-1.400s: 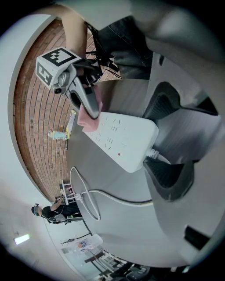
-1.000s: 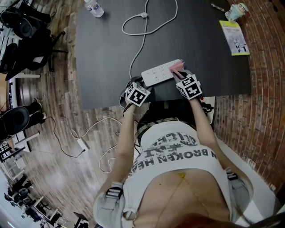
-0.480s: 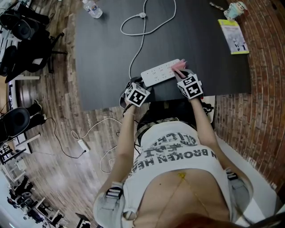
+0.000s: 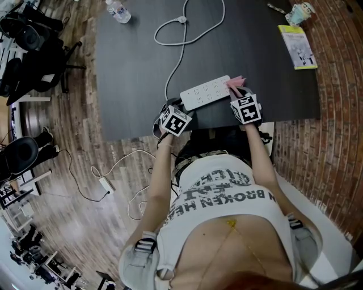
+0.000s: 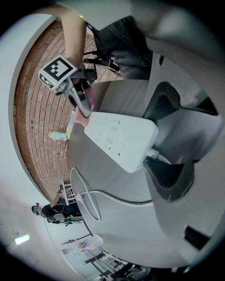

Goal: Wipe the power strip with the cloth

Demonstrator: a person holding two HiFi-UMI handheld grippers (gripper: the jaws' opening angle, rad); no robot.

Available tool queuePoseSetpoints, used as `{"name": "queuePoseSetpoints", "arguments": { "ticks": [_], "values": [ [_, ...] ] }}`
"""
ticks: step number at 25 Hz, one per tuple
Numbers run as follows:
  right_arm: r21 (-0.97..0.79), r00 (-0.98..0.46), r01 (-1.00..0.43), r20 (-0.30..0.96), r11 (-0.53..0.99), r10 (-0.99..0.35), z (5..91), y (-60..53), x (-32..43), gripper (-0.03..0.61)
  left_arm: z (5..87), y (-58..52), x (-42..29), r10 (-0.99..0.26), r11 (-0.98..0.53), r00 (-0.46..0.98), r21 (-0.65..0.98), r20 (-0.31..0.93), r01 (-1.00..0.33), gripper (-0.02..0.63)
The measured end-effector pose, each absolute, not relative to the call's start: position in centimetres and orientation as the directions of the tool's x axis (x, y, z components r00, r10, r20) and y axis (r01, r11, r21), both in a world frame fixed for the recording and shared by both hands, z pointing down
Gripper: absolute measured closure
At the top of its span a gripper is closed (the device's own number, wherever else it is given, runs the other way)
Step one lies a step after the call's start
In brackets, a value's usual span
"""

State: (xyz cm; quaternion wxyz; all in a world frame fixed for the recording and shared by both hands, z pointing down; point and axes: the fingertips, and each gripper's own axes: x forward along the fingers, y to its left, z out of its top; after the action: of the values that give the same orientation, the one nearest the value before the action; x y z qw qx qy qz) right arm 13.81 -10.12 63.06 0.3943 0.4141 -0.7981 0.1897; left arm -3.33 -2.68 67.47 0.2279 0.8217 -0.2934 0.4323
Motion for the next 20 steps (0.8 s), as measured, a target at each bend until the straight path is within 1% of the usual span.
{"name": "queuePoseSetpoints", "arguments": {
  "ticks": [3, 5, 10, 20],
  "values": [
    [0.069, -0.315, -0.815, 0.780, 0.575, -0.541, 62.98, -10.20, 14.54, 0.563, 67.60, -2.58, -3.47, -0.283, -0.725, 0.448, 0.117, 0.848, -0.679, 0.333],
    [0.061, -0.319, -0.821, 0.775, 0.567, -0.546, 63.02, -10.18, 14.70, 0.563, 67.68, -2.64, -3.54, -0.286, -0.726, 0.446, 0.113, 0.848, -0.678, 0.333],
    [0.024, -0.341, -0.823, 0.778, 0.568, -0.527, 63.09, -10.30, 14.78, 0.562, 67.71, -2.61, -3.49, -0.282, -0.724, 0.450, 0.119, 0.847, -0.679, 0.333],
    [0.037, -0.338, -0.807, 0.790, 0.589, -0.512, 63.17, -10.26, 14.71, 0.561, 67.51, -2.56, -3.26, -0.283, -0.727, 0.458, 0.123, 0.843, -0.676, 0.333]
  ]
}}
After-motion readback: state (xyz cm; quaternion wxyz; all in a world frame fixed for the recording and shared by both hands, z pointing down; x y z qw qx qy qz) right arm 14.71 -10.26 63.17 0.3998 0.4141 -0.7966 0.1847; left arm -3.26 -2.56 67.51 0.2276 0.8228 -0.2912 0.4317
